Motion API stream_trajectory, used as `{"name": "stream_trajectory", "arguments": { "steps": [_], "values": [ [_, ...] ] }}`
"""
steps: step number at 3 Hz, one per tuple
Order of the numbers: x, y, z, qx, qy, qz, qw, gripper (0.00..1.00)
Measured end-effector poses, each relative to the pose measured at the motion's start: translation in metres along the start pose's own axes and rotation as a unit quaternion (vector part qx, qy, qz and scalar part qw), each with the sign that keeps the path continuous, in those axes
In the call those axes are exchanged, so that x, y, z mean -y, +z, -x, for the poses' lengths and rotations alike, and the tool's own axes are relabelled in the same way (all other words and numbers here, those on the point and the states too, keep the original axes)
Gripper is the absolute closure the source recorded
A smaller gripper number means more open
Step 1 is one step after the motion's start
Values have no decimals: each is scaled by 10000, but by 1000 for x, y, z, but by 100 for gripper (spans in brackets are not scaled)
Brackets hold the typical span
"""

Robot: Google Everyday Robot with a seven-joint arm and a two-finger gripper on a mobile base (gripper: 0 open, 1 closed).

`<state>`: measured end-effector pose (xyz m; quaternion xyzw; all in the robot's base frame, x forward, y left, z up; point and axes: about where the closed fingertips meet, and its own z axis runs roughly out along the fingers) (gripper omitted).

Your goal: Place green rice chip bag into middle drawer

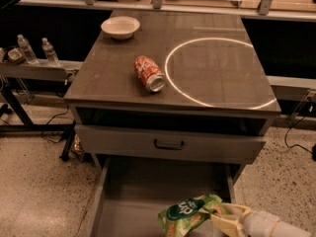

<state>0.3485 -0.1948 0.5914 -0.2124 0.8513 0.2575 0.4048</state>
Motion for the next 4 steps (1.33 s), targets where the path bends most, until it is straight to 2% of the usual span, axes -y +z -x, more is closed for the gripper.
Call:
{"name": "stream_trajectory", "arguments": {
  "steps": [1, 2, 4],
  "values": [
    [14, 63, -7, 204, 63, -194, 9996, 100],
    [24, 111, -10, 394, 51, -343, 9986, 97],
    [18, 162, -9, 445, -12, -218, 9988, 51]
  ]
}}
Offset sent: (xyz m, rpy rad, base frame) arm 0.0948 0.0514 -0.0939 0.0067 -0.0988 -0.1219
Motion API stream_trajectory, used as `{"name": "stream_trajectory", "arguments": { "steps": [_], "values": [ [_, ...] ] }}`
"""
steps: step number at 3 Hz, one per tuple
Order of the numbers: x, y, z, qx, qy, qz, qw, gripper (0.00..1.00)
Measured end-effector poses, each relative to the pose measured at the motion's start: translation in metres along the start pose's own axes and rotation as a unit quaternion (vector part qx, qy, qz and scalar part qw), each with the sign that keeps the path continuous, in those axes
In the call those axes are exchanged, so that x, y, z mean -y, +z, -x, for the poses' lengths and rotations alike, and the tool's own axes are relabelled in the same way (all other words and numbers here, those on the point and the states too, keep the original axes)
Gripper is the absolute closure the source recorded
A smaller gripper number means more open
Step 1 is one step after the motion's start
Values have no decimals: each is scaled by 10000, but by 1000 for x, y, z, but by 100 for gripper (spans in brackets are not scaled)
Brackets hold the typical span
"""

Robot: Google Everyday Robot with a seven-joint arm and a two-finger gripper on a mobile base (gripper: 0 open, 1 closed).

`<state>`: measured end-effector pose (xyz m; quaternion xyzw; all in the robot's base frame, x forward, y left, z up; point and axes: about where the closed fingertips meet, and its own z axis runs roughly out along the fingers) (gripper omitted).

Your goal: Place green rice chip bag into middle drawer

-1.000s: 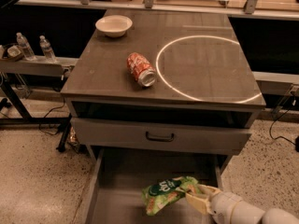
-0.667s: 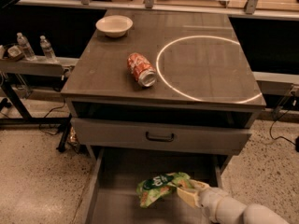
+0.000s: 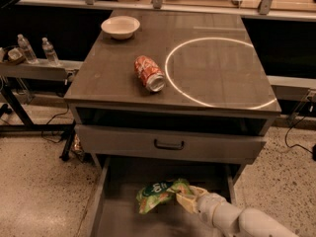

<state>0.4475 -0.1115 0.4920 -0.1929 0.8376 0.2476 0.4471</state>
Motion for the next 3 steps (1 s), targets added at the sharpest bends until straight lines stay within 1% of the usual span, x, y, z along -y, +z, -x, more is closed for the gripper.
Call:
{"name": "stream_trajectory", "arguments": {
  "steps": [1, 2, 3],
  "values": [
    [-4, 9, 2, 27, -27, 67, 10000, 27],
    [-6, 11, 3, 53, -37, 109, 9999, 5],
    [-4, 1, 2, 39, -96, 141, 9998, 0]
  ]
}}
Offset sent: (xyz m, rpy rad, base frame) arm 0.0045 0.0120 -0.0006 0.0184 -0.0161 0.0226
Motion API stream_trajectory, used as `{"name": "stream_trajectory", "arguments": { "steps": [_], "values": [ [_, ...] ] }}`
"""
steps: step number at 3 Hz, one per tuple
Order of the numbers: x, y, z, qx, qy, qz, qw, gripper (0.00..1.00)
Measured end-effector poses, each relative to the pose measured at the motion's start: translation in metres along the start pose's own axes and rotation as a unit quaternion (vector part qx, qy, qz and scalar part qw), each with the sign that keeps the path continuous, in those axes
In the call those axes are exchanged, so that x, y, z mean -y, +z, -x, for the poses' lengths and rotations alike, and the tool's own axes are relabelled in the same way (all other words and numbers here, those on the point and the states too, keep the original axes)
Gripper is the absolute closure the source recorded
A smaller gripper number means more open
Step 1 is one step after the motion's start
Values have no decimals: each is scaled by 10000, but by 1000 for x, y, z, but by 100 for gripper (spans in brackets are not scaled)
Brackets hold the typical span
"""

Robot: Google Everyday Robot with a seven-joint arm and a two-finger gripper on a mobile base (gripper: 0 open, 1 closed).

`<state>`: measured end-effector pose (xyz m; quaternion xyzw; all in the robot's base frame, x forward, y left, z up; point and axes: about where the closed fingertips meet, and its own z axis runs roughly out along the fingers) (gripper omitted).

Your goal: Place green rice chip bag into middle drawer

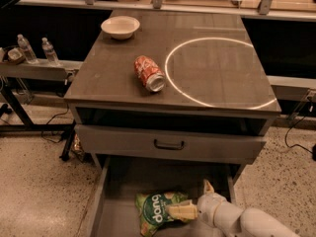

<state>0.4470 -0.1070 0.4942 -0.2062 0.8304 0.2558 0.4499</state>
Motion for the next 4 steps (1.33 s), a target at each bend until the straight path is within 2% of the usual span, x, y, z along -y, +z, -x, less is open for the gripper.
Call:
{"name": "stream_trajectory", "arguments": {
  "steps": [1, 2, 3, 4],
  "values": [
    [21, -35, -2, -94, -85, -129, 9998, 0],
    [60, -102, 5, -141, -96, -592, 9981, 0],
    [83, -160, 38, 91, -358, -1068, 9936, 0],
    [93, -219, 91, 445, -922, -1530, 9829, 0]
  ]
}}
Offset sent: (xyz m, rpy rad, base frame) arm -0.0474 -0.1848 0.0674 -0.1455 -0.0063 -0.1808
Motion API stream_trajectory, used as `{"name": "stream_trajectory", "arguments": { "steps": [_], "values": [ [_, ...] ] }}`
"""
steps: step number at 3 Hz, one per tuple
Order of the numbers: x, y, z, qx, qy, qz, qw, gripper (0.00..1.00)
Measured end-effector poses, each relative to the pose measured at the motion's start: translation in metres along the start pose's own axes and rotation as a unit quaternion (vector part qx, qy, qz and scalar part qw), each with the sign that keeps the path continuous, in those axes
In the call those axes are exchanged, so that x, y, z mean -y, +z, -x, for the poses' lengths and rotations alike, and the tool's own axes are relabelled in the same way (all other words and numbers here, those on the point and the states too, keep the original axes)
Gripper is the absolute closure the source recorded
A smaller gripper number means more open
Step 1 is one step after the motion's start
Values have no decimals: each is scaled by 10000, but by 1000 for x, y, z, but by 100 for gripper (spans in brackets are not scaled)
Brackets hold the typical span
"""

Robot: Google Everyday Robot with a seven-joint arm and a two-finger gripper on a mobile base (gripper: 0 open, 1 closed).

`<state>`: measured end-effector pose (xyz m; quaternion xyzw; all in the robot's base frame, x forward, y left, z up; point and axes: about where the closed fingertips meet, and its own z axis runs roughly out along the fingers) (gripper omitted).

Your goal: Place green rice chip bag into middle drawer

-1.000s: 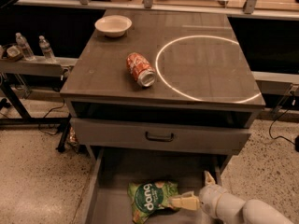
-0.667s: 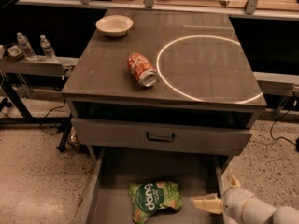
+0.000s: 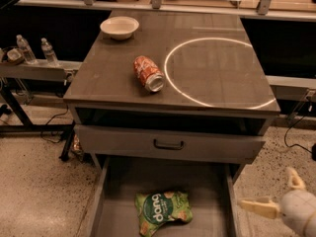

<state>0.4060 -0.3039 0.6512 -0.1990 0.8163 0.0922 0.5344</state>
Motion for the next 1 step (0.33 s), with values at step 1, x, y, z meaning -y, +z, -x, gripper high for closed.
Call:
{"name": "stream_trajectory", "arguments": {
  "steps": [1],
  "values": [
    [14, -26, 12, 148, -99, -276, 9995, 0]
  ]
}}
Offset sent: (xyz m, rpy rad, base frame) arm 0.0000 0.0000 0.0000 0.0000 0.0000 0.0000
